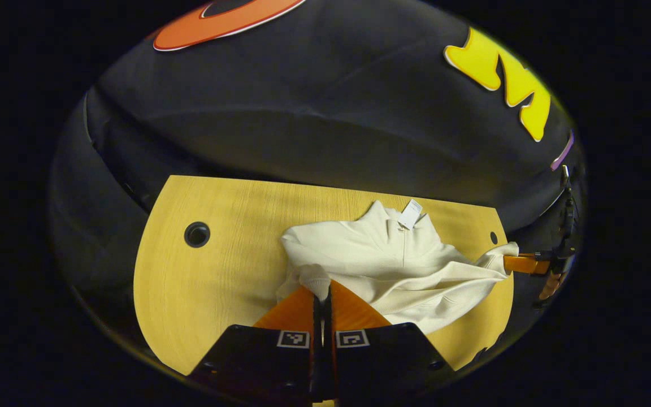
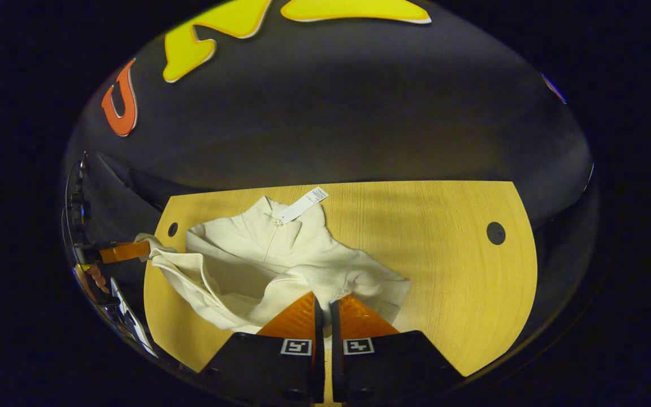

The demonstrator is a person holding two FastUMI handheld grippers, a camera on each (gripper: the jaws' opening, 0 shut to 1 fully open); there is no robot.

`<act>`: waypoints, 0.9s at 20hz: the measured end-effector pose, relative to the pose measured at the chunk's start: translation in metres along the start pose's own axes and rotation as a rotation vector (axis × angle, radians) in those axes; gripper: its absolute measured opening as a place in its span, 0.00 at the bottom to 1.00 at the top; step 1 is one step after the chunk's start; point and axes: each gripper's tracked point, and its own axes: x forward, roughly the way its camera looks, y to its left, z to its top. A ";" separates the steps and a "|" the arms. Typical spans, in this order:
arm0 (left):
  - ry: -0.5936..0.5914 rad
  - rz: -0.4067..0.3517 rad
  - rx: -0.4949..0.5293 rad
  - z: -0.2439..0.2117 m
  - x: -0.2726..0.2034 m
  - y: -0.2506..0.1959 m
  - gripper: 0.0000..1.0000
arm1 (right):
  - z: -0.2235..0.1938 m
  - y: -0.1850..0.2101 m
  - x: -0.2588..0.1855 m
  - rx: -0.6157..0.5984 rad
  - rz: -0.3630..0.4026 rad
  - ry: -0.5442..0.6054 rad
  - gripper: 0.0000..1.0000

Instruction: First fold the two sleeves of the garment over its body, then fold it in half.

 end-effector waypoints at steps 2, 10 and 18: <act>-0.029 -0.013 -0.008 0.001 0.002 -0.005 0.03 | 0.006 -0.012 0.032 0.053 0.009 -0.008 0.06; -0.103 -0.078 -0.034 0.032 -0.007 -0.009 0.05 | -0.026 -0.057 0.050 0.292 -0.015 -0.004 0.07; -0.083 -0.148 -0.156 0.016 -0.006 -0.033 0.82 | -0.018 -0.055 0.033 0.248 -0.039 -0.092 0.44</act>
